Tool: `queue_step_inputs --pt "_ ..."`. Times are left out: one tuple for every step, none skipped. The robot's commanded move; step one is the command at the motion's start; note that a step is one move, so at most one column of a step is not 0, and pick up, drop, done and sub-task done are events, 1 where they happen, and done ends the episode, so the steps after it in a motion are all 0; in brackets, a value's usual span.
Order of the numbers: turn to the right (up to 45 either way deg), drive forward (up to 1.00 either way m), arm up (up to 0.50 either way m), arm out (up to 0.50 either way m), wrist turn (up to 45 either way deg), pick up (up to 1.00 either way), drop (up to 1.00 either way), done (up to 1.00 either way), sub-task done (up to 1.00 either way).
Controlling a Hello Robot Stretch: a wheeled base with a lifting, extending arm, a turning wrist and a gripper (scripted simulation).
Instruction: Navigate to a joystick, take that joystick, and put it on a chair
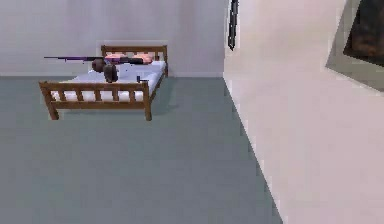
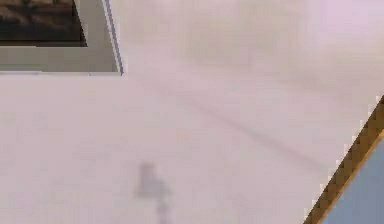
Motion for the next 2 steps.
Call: queue_step_inputs --pt "0.0 1.00 0.00 0.00 0.0 0.00 0.00 0.00 0.00" --pt "3.0 0.00 0.00 0.00 0.0 0.00 0.00 0.00 0.00"
